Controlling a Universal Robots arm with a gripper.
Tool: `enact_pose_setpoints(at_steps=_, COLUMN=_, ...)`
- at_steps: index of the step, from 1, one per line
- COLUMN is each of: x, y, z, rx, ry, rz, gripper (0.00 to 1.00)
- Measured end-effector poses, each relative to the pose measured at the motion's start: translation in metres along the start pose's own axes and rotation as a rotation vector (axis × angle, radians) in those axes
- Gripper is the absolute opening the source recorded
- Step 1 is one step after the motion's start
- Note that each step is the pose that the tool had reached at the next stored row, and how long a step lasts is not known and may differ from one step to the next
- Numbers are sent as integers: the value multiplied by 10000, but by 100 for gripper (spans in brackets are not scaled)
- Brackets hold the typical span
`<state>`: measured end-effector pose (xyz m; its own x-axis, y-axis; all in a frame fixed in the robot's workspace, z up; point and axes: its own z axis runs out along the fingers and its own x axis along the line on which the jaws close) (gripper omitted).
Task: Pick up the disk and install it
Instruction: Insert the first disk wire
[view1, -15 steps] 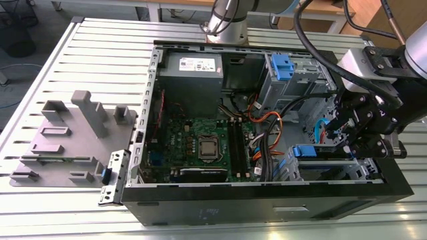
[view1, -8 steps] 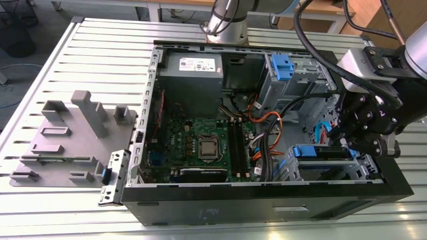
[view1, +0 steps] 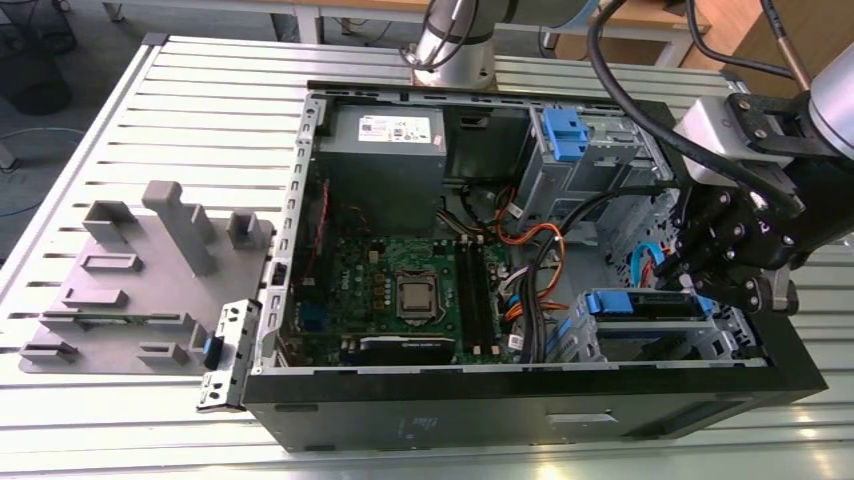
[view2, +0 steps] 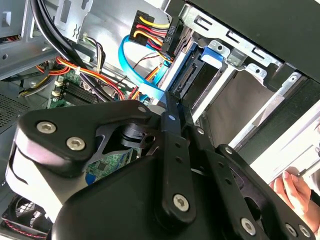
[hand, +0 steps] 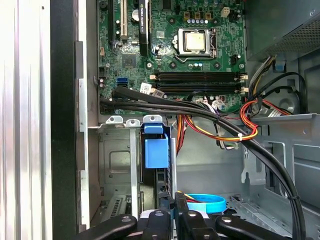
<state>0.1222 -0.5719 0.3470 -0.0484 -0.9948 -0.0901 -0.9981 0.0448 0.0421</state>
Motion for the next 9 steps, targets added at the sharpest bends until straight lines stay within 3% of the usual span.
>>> enact_pose_setpoints(at_steps=9, x=13, y=24, z=29, rx=21, ry=2, rz=-117, gripper=16)
